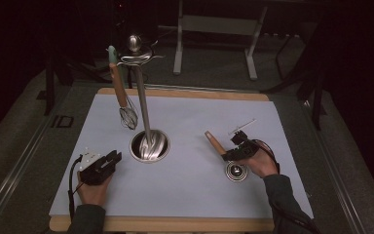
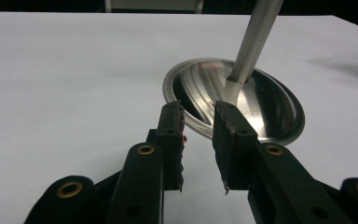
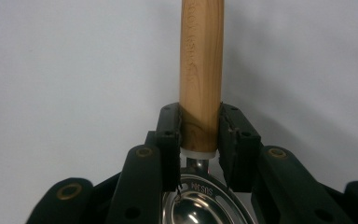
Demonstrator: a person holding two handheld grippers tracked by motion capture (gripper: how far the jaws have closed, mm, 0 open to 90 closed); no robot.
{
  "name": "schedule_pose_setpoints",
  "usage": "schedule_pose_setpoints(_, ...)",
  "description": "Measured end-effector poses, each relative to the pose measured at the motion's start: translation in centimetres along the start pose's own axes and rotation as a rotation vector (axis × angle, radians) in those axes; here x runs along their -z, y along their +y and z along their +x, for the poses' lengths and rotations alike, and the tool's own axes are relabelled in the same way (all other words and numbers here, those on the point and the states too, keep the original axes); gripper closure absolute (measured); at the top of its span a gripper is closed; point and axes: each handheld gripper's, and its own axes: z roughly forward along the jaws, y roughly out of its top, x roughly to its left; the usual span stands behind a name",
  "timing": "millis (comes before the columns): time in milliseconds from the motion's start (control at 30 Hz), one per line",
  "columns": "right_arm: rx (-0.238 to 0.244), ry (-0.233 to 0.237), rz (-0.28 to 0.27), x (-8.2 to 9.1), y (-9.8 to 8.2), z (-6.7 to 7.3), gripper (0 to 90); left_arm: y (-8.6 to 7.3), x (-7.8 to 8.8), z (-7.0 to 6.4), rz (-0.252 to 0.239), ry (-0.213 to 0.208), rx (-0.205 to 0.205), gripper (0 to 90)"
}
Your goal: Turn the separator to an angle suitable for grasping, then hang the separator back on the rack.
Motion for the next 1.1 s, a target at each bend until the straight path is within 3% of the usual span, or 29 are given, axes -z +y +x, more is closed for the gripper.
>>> schedule_pose_setpoints(233, 0.014, 0.015, -0.043, 0.1, -0.1, 0.2, 71.0, 0.0, 0.0, 0.0, 0.000, 0.000, 0.002, 73.4)
schedule_pose_setpoints(567, 0.076, 0.041, -0.125, 0.4, -0.3, 0.9, 71.0, 0.0, 0.1, 0.1, -0.007, 0.000, 0.010, 73.4)
schedule_pose_setpoints(1100, 0.110, 0.080, -0.233, 0.7, -0.3, 1.8, 71.1, 0.0, 0.0, 0.0, -0.005, -0.003, 0.006, 73.3)
